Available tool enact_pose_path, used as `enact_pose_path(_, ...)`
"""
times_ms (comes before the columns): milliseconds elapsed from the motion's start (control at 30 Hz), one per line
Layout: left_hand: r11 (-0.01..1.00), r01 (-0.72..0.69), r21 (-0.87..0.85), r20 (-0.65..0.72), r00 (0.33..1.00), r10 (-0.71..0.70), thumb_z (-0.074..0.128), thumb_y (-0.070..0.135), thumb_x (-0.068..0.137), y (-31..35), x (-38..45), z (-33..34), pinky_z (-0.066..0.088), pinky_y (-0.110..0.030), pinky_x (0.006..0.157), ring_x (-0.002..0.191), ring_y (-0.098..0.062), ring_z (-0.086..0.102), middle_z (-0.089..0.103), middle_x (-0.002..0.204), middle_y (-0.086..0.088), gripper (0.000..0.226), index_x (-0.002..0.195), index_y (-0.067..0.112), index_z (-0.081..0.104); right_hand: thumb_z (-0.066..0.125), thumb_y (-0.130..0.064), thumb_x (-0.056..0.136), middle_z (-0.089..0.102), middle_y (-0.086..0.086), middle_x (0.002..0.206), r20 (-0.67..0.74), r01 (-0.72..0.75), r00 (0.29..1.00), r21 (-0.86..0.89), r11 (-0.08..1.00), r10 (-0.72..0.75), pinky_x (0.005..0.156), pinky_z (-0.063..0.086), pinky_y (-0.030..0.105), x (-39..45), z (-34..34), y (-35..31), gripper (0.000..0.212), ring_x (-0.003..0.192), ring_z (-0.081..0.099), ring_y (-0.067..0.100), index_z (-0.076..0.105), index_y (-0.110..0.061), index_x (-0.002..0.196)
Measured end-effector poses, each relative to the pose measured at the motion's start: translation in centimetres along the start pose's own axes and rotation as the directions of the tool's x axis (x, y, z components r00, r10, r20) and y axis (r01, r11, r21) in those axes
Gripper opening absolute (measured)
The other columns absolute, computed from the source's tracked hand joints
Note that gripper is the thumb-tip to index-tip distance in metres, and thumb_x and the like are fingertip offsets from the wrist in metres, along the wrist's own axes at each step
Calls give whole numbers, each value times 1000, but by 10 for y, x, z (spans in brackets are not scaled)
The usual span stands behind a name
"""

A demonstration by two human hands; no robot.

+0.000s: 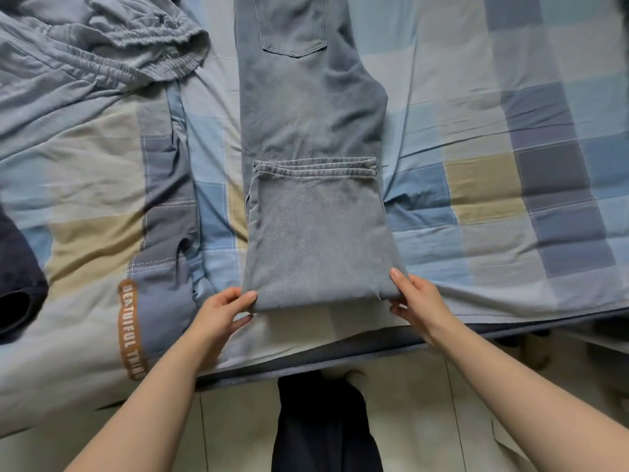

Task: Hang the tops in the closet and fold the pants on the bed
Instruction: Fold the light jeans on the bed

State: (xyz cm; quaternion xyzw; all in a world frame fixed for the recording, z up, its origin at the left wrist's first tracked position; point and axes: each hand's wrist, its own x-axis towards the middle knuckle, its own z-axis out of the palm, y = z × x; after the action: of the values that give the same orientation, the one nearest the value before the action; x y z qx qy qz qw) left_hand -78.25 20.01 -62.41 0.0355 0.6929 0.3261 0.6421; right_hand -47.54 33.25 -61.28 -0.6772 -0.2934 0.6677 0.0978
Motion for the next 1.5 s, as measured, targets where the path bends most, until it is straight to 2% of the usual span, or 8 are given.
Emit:
enact_pose_path(167,999,-3,-51,197,980,13,73,21,74,-1,-41,-8,55,-22,79,87,-14,65,67,89,-9,25,87,3,62,59,-31,92,58,-1,62,62,16,998,159,987,-26,50,45,21,-34,-20,12,28,51,50,8,69,-19,69)
enact_pose_path(333,905,155,396,157,960,-233,70,1,85,-51,-67,8,36,-15,50,52,-8,46,54,60,-2,24,67,12,56,57,-25,95,47,3,59,73,-81,990,-423,903,123,48,31,22,-68,-44,59,24,46,41,10,58,-14,74)
enact_pose_path(467,776,258,576,40,939,-342,62,5,91,-78,-62,21,34,-19,46,56,-12,44,50,66,-3,13,82,14,57,62,-23,92,58,2,108,41,-348,912,-451,822,408,71,48,30,-68,-50,72,24,97,58,21,56,-17,115)
enact_pose_path(600,911,180,372,-155,979,-130,62,6,91,-39,-13,31,39,-32,70,70,-21,51,55,83,-12,14,99,12,53,62,-16,92,53,10,131,-66,-258,966,-275,926,249,97,42,39,-28,-36,30,43,122,50,26,49,-12,132)
enact_pose_path(733,978,128,165,-213,973,-92,66,13,90,20,39,37,39,-25,53,58,-16,43,47,74,-6,17,102,11,54,66,-21,89,49,9,134,-120,-44,993,-207,977,19,97,45,39,16,-5,-12,57,110,54,20,40,-11,139)
enact_pose_path(1000,918,31,395,-167,985,39,73,14,85,26,68,37,45,-21,54,55,-10,54,59,56,4,15,74,14,62,75,-28,79,53,4,90,-275,-38,956,-476,879,-107,67,42,28,80,32,-31,31,75,52,15,46,-18,80)
enact_pose_path(1300,924,-240,297,-51,963,266,69,7,87,48,40,28,38,-7,45,44,6,49,62,56,15,17,84,24,68,75,-19,81,51,-2,76,-105,268,920,-533,803,-377,72,42,29,49,10,-64,23,69,46,13,60,-12,96)
enact_pose_path(1500,873,-222,434,-209,918,338,77,14,81,59,56,24,47,-23,70,78,-16,57,62,89,0,26,101,13,61,72,-6,82,61,4,79,-19,430,878,-408,805,-479,70,43,21,52,23,-89,15,73,52,11,63,-4,94)
